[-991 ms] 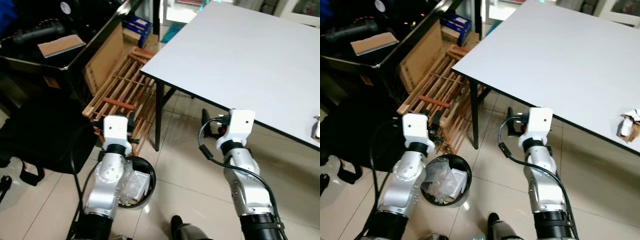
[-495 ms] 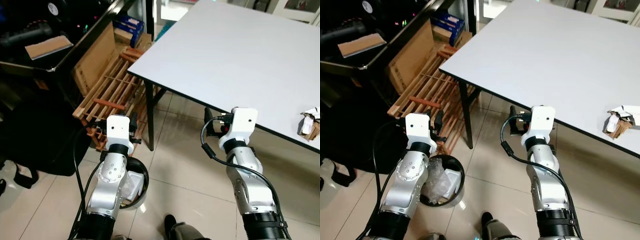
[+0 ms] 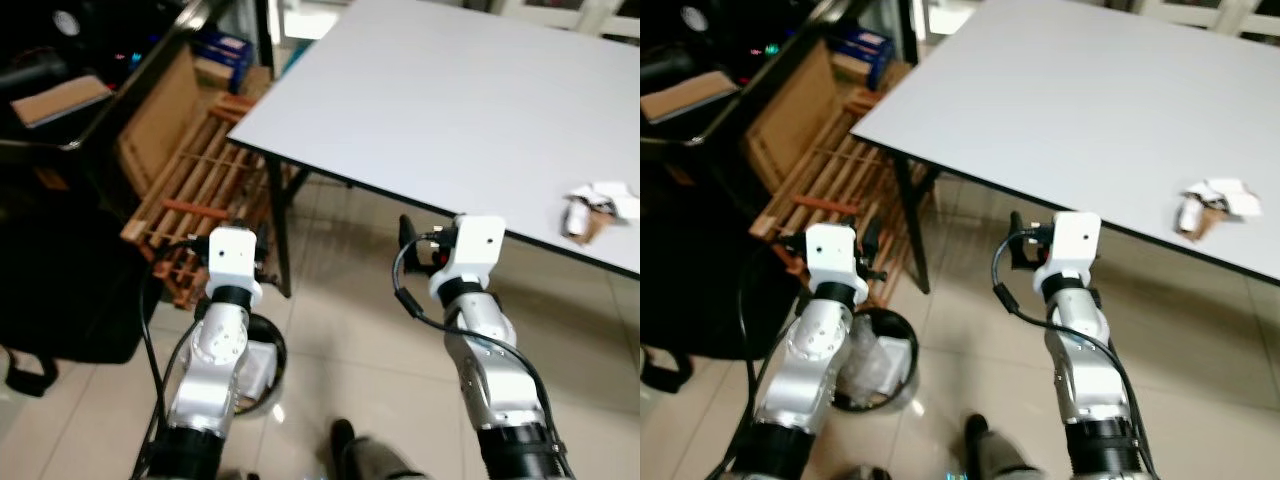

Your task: Picking trash to rubbish bin

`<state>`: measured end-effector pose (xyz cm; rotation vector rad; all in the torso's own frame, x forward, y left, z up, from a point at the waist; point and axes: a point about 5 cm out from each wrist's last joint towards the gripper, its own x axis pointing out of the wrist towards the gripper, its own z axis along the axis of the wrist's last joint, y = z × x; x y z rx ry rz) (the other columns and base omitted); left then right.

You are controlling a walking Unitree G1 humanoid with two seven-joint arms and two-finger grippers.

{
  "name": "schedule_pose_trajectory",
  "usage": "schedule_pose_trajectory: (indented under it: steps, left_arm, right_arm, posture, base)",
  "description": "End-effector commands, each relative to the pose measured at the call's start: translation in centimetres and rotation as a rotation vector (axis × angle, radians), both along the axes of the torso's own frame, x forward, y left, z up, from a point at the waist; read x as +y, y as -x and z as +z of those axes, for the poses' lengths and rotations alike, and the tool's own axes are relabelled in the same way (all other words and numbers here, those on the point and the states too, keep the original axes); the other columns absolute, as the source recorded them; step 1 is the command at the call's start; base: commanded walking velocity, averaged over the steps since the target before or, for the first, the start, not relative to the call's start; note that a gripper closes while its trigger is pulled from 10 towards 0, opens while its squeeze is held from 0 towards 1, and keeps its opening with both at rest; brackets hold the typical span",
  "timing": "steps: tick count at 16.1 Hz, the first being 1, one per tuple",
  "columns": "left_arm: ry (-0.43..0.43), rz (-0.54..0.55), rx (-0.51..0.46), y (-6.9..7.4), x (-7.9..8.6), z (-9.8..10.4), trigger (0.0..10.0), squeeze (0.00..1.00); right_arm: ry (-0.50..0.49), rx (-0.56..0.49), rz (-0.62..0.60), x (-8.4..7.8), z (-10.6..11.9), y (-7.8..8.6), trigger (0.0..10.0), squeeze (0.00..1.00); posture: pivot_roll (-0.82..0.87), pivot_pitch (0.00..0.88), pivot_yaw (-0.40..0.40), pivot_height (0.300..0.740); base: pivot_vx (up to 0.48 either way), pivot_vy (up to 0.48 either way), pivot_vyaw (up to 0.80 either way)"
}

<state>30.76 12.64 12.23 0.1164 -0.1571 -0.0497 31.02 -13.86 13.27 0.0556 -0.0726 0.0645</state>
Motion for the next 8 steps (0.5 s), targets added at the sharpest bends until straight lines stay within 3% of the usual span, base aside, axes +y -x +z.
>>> schedule_pose_trajectory:
  steps: [1,2,8]
  left_arm:
    - [0.008,0.001,-0.011,0.10,-0.27,0.22,10.0,0.00]
    - [0.012,0.001,-0.008,0.12,-0.26,0.20,10.0,0.00]
    - [0.027,0.009,-0.014,0.11,-0.20,0.24,10.0,0.00]
  right_arm:
    - [0.008,-0.004,-0.007,-0.32,0.30,-0.05,10.0,0.00]
    - [0.008,-0.004,-0.006,-0.29,0.31,-0.05,10.0,0.00]
    - [0.008,-0.003,0.000,-0.17,0.27,-0.09,10.0,0.00]
  posture:
    - [-0.06,0.198,0.022,0.740]
    - [-0.06,0.198,0.022,0.740]
    - [-0.06,0.196,0.020,0.740]
  base:
    - [0.000,-0.480,-0.80]
    - [0.000,-0.394,-0.80]
    - [0.000,0.000,-0.80]
